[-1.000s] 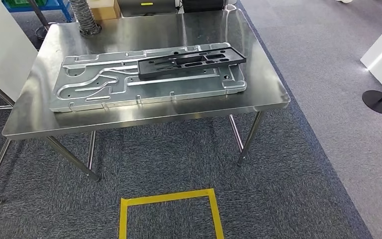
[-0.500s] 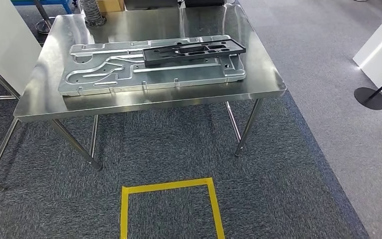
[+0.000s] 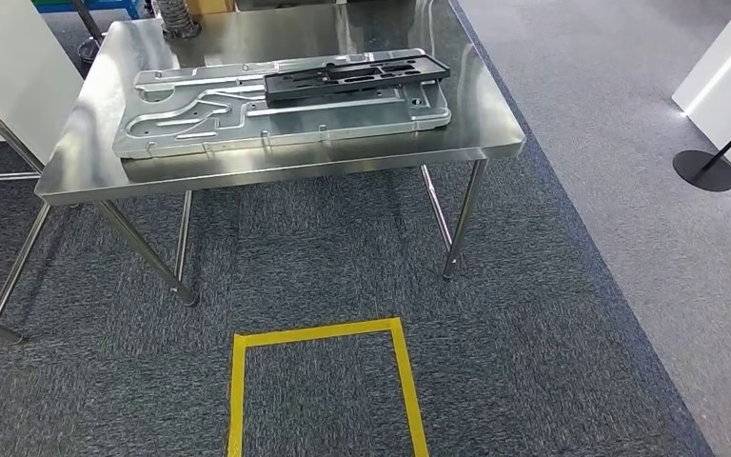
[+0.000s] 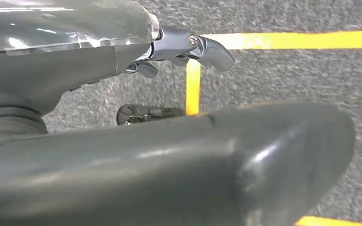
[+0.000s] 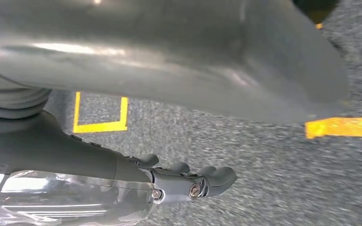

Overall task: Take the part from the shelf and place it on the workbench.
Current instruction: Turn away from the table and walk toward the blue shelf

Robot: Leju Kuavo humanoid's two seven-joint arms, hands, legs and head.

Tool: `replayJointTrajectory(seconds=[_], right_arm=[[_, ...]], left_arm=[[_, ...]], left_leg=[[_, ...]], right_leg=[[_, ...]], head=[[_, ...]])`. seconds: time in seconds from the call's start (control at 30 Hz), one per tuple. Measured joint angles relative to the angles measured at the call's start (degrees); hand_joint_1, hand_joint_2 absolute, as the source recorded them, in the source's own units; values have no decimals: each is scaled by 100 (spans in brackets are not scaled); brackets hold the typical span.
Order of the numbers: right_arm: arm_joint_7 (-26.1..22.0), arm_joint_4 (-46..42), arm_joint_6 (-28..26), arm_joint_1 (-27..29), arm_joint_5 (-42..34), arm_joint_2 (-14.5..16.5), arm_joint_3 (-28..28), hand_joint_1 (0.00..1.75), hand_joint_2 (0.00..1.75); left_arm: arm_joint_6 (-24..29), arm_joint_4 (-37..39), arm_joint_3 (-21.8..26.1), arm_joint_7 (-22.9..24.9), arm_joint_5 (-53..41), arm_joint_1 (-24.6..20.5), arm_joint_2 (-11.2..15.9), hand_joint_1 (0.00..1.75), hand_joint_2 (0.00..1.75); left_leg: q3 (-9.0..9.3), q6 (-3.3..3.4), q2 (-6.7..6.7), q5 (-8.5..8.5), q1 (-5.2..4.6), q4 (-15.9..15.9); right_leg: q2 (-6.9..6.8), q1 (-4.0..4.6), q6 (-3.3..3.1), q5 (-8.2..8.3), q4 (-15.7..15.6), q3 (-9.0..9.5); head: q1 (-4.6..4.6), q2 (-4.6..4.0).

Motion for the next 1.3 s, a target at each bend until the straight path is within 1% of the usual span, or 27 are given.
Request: replayJointTrajectory(seconds=[0.07,0.1,0.17,0.2,0.23,0.27,0.33,0.37,0.4,0.43,0.5,0.57,0.6,0.67,0.73,0.77,0.83,0.87,0.9,0.93,0.97,1.03,1.07,1.1,1.2,1.23,1.3], right_arm=[[23,3,1,-4,9,19,0,0,0],[39,3,1,-8,13,27,0,0,0],[70,3,-10,-12,14,45,0,0,0],[81,4,-21,-11,14,52,0,0,0],[86,4,-42,-11,14,60,0,0,0],[87,5,-66,-9,14,65,0,0,0],[80,5,-106,-12,14,76,0,0,0],[69,5,-115,-13,14,79,0,0,0],[56,5,-118,-15,14,80,0,0,0],[43,5,-119,-16,14,81,0,0,0],[20,4,-119,-27,13,80,0,0,0],[-15,2,-119,-54,12,79,0,0,0],[-41,2,-118,-68,11,79,0,0,0],[-97,3,-107,-77,11,79,1,0,0],[-141,4,-91,-72,11,78,1,0,0],[-154,5,-85,-67,13,78,0,0,0],[-161,5,-74,-63,18,78,0,0,0],[-161,5,-62,-59,21,78,0,0,0],[-160,5,-45,-56,24,79,0,0,0],[-160,5,-23,-54,26,80,0,0,0],[-160,5,-1,-52,25,82,0,0,0],[-169,5,36,-53,16,91,0,0,0],[-177,5,48,-56,10,97,0,0,0],[-183,6,58,-58,3,103,0,0,0],[-192,7,93,-69,-31,113,-1,0,0],[-195,7,109,-71,-49,114,-2,0,44],[-196,7,144,-68,-86,114,-11,0,131]], left_arm=[[0,0,-8,5,-14,-17,14,0,0],[-1,0,-14,14,-28,-22,19,0,0],[-3,1,-29,50,-73,-18,30,0,0],[-5,1,-36,69,-91,-18,33,0,0],[-7,2,-41,85,-109,-19,40,0,0],[-9,2,-45,96,-126,-21,44,0,0],[-10,2,-49,104,-149,-26,55,0,0],[-11,2,-50,104,-157,-26,57,0,0],[-14,2,-51,101,-160,-28,59,0,0],[-18,2,-52,96,-161,-31,60,0,0],[-25,2,-55,84,-162,-42,58,0,0],[-14,2,-67,78,-167,-54,50,0,0],[-2,2,-74,79,-169,-59,47,0,0],[41,2,-82,103,-163,-63,45,0,0],[90,2,-81,138,-142,-58,46,0,0],[114,2,-81,156,-126,-53,46,0,0],[150,2,-81,201,-99,-44,45,0,0],[168,2,-81,220,-92,-40,45,0,0],[185,2,-81,239,-85,-37,46,0,0],[203,2,-81,255,-74,-35,49,0,0],[221,2,-80,272,-63,-35,55,0,0],[249,2,-78,296,-45,-45,70,0,0],[259,2,-77,304,-43,-51,77,0,0],[262,2,-75,309,-41,-54,81,0,0],[265,2,-65,322,-39,-53,84,0,0],[266,2,-61,326,-38,-56,84,0,0],[265,2,-51,336,-34,-61,85,0,0]], left_leg=[[524,63,-8,-76,-25,-835],[624,97,-10,-151,-42,-1051],[586,183,-2,-93,-52,-1130],[533,232,10,-32,-47,-1135],[467,278,22,43,-38,-1146],[383,313,33,124,-30,-1154],[188,342,37,279,-44,-1143],[85,339,39,357,-51,-1131],[-20,331,41,430,-57,-1114],[-123,320,44,495,-61,-1091],[-319,294,45,611,-64,-1026],[-446,248,40,692,-79,-958],[-474,215,41,731,-79,-944],[-498,135,49,824,-70,-958],[-567,74,28,699,-50,-848],[-646,48,15,485,-41,-637],[-872,-1,3,-65,-19,76],[-961,-21,4,-227,-11,438],[-975,-34,4,-263,-7,653],[-879,-39,4,-196,-6,658],[-659,-35,4,-65,-5,410],[-46,5,1,122,-12,-467],[161,43,-1,160,-23,-794],[262,82,-3,151,-34,-982],[215,195,-3,168,-33,-1042],[196,234,0,198,-22,-1053],[142,298,10,259,-12,-1073]], right_leg=[[0,12,56,104,47,-111],[-2,11,91,159,46,-130],[0,-2,168,258,24,-151],[11,-12,202,205,59,-183],[23,-18,230,34,175,-235],[34,-29,254,-248,406,-309],[41,-45,289,-864,1136,-475],[42,-52,303,-1002,1483,-515],[41,-56,308,-983,1696,-489],[41,-59,305,-840,1713,-372],[43,-53,261,-551,1126,190],[39,-19,188,-634,172,886],[38,3,149,-733,-143,1087],[34,19,72,-757,-337,1142],[19,5,-15,-633,-356,1059],[10,-6,-46,-564,-368,1003],[1,1,-76,-458,-355,867],[0,5,-75,-413,-340,793],[0,6,-68,-375,-317,722],[1,5,-58,-346,-288,657],[2,2,-46,-326,-254,601],[4,5,-14,-306,-172,510],[4,11,10,-297,-139,477],[4,18,39,-288,-108,449],[10,23,145,-269,-57,407],[19,17,177,-331,17,370],[41,-7,231,-666,509,145]], head=[[1,0],[1,0],[1,0],[1,0],[1,0],[1,0],[1,0],[1,0],[1,0],[1,0],[0,0],[1,0],[1,0],[2,0],[1,0],[1,0],[0,0],[0,0],[0,0],[0,0],[0,0],[0,0],[0,0],[1,0],[1,0],[0,0],[1,0]])
